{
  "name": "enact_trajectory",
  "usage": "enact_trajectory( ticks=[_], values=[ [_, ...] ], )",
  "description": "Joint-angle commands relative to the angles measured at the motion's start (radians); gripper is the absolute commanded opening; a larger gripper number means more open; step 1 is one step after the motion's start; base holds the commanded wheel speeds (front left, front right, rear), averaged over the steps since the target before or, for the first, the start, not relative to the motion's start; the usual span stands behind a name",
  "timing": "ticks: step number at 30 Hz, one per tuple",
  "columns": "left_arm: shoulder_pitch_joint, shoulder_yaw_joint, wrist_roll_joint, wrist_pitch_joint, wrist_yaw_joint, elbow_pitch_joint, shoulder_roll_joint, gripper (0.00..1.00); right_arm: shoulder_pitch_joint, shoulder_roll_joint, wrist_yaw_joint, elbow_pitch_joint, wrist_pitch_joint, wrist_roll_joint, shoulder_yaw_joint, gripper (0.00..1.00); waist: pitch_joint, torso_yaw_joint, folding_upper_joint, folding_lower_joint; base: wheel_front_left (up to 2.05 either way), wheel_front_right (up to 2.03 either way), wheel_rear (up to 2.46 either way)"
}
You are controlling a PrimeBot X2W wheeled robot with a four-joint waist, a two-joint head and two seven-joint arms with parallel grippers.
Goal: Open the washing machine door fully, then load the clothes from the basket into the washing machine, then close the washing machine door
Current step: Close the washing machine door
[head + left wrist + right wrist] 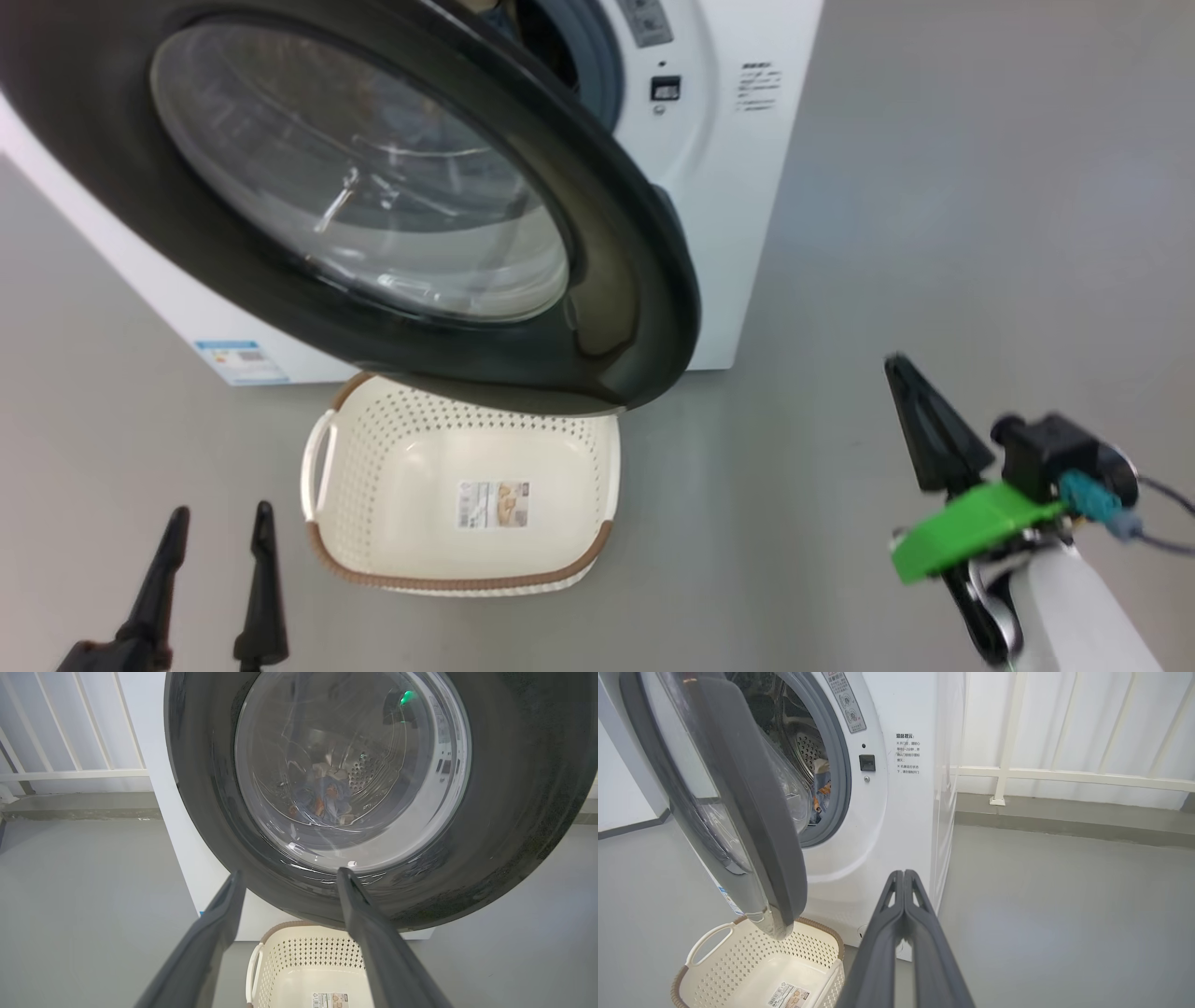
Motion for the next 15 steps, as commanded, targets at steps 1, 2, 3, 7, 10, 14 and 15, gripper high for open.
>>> enact_trajectory(
  ticks=[1, 2, 3, 7, 10, 14, 15],
  values=[
    [-0.043, 0.032, 0.010, -0.013, -0.001, -0.017, 0.012, 1.00, -0.026, -0.005, 0.002, -0.017, -0.009, 0.005, 0.029, 0.00, 0.017, 0.019, -0.0001, 0.0000, 0.00, 0.00, 0.00],
    [-0.048, 0.028, 0.010, -0.014, -0.002, -0.014, 0.009, 1.00, -0.050, -0.004, 0.002, 0.005, -0.012, 0.010, 0.034, 0.00, 0.021, 0.025, -0.0001, 0.0000, 0.00, 0.00, 0.00],
    [-0.060, 0.022, 0.011, -0.017, -0.005, -0.008, 0.003, 1.00, -0.096, -0.003, 0.002, 0.042, -0.018, 0.015, 0.045, 0.00, 0.030, 0.038, -0.0001, 0.0000, 0.00, 0.00, 0.00],
    [-0.079, 0.017, 0.015, -0.021, -0.010, 0.003, -0.004, 1.00, -0.177, 0.004, 0.002, 0.064, -0.023, 0.025, 0.060, 0.00, 0.043, 0.054, -0.0001, 0.0000, 0.00, 0.00, 0.00],
    [-0.085, 0.019, 0.018, -0.024, -0.010, 0.006, -0.006, 1.00, -0.235, 0.008, 0.002, 0.009, -0.024, 0.028, 0.056, 0.00, 0.048, 0.058, -0.0001, 0.0000, 0.00, 0.00, 0.00],
    [-0.089, 0.021, 0.020, -0.026, -0.012, 0.007, -0.009, 1.00, -0.287, 0.017, 0.002, -0.138, -0.025, 0.020, 0.061, 0.00, 0.050, 0.059, -0.0001, 0.0000, 0.00, 0.00, 0.00],
    [-0.090, 0.022, 0.021, -0.027, -0.012, 0.006, -0.010, 1.00, -0.295, 0.020, 0.002, -0.181, -0.025, 0.018, 0.067, 0.00, 0.049, 0.059, -0.0001, 0.0000, 0.00, 0.00, 0.00]
  ],
)
